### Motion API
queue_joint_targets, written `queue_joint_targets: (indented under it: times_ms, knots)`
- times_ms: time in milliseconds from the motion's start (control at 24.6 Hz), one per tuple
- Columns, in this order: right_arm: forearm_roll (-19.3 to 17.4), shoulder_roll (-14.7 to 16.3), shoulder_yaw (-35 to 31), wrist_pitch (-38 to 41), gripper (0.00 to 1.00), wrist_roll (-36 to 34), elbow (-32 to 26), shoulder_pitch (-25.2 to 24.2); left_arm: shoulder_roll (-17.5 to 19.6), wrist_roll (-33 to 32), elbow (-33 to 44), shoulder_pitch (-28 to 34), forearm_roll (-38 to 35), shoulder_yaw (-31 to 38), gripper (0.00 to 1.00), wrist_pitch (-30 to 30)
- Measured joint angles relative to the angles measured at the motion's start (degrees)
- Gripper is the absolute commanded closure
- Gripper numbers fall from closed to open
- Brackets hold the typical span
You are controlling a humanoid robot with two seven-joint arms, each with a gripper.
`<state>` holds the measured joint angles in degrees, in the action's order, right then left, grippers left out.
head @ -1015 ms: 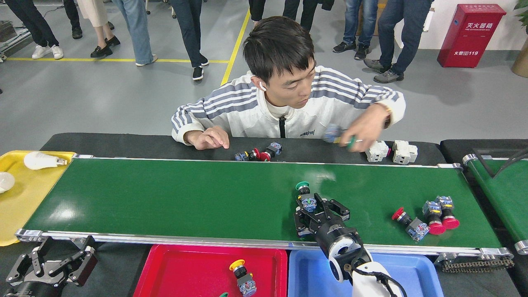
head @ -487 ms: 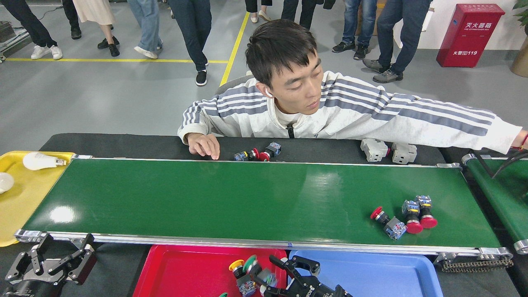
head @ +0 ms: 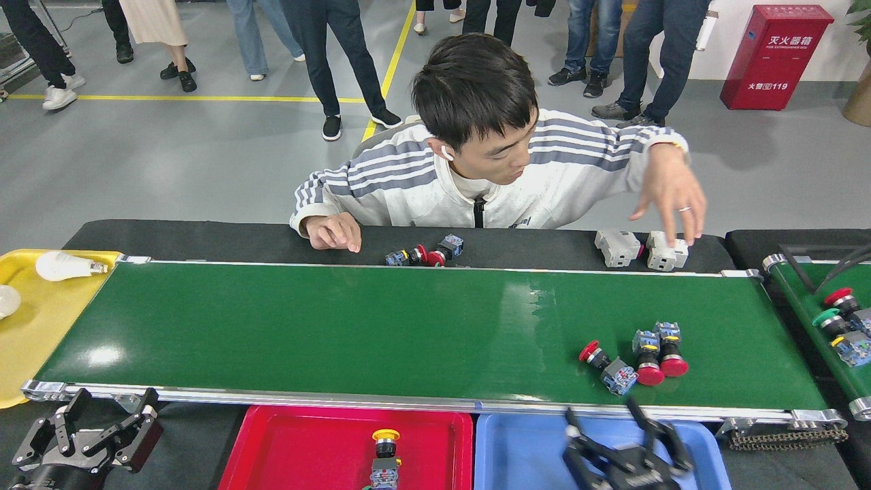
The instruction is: Pick switch part from conveyor to tray
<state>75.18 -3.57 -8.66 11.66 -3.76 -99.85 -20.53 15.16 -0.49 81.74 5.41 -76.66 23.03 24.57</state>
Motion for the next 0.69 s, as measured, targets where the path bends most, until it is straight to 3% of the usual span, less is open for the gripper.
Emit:
queue_joint_targets:
  times_ms: [244,487,690]
  knots:
    - [-0.1,0.9,-1.1,-1.4,0.0,-1.1,0.7,2.6,0.0,0.0,0.1,-0.2,0.0,-0.3,0.0,0.1]
    - [6.5,0.8,8.1,-1.6,0.0,3.1,4.6,10.7,0.1,0.0,0.0,-0.9,0.0,-0.3,0.0,0.2]
    - [7.9,0.5,14.7,-4.6,0.0,8.0,10.0,17.5,0.1,0.0,-0.2,-0.9,0.0,-0.3,0.0,0.3]
